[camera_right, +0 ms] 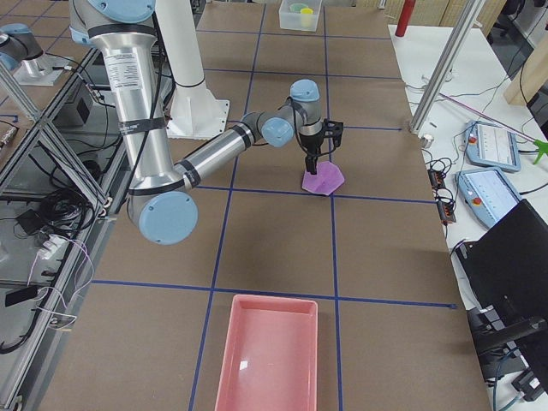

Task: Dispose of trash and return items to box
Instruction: 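Lower the right gripper onto the purple cloth and pinch it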

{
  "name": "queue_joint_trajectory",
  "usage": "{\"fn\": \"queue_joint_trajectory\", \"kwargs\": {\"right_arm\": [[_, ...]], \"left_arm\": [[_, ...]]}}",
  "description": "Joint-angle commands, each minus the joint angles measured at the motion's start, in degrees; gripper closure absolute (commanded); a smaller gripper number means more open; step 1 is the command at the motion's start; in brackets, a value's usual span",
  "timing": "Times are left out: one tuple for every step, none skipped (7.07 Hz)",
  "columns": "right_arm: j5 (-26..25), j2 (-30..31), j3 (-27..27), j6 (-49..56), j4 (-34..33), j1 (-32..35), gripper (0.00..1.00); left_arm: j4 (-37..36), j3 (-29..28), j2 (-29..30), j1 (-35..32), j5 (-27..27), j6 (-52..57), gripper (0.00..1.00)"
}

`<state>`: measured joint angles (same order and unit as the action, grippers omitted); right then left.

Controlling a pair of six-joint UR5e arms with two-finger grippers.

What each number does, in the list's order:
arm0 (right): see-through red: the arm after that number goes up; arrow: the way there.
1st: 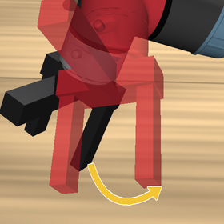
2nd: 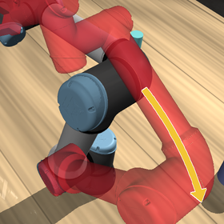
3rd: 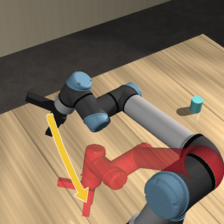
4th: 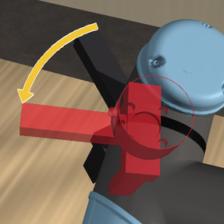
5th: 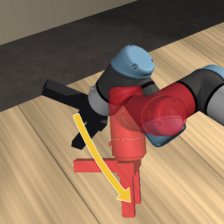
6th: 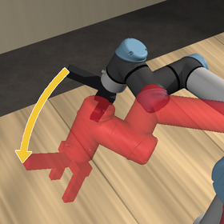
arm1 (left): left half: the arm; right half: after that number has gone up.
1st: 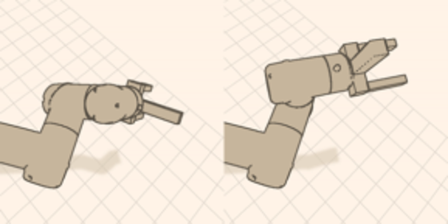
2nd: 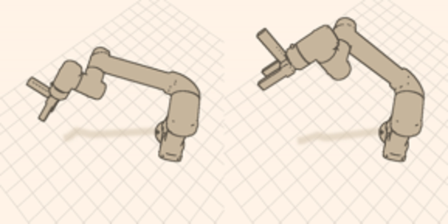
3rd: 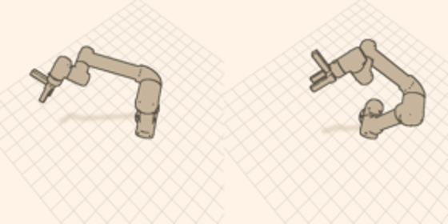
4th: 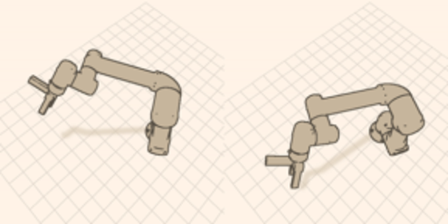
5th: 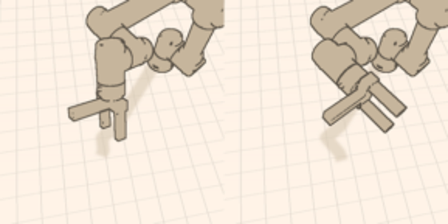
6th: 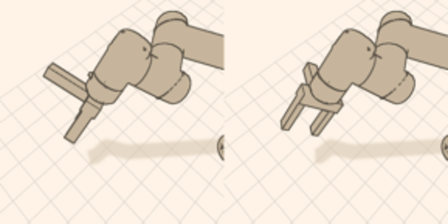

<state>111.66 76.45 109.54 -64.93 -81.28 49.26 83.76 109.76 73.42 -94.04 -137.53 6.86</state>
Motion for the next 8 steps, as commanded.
{"fn": "queue_joint_trajectory", "kwargs": {"right_arm": [[-7.2,-5.0,-5.4,-2.6,0.4,-5.7,0.0],[-7.8,-5.4,-6.3,-6.1,0.7,-6.7,0.0],[-9.8,-5.5,-7.5,-6.5,0.8,-7.0,0.09],[-10.7,-5.7,-8.3,-7.0,0.8,-7.0,0.27],[-11.0,-6.7,-9.5,-7.5,0.8,-7.0,0.48],[-11.1,-8.2,-10.8,-7.7,0.8,-7.0,0.48],[-11.1,-8.5,-11.0,-7.7,0.8,-7.0,0.49],[-11.1,-9.2,-11.2,-7.8,0.8,-6.8,0.49]], "left_arm": [[0.0,0.0,-0.2,0.0,0.0,0.0,0.02],[0.0,-0.2,-0.3,0.0,0.0,0.1,0.02],[0.1,-0.2,-0.3,0.0,0.1,0.0,0.02],[0.1,-0.2,-0.3,0.0,0.0,0.0,0.02],[0.1,-0.2,-0.4,0.0,0.0,0.0,0.02],[0.1,-0.2,-0.4,0.0,0.1,0.0,0.02],[0.1,-0.2,-0.4,0.0,0.0,0.0,0.02],[0.1,-0.3,-0.3,0.0,0.0,0.0,0.02]]}}
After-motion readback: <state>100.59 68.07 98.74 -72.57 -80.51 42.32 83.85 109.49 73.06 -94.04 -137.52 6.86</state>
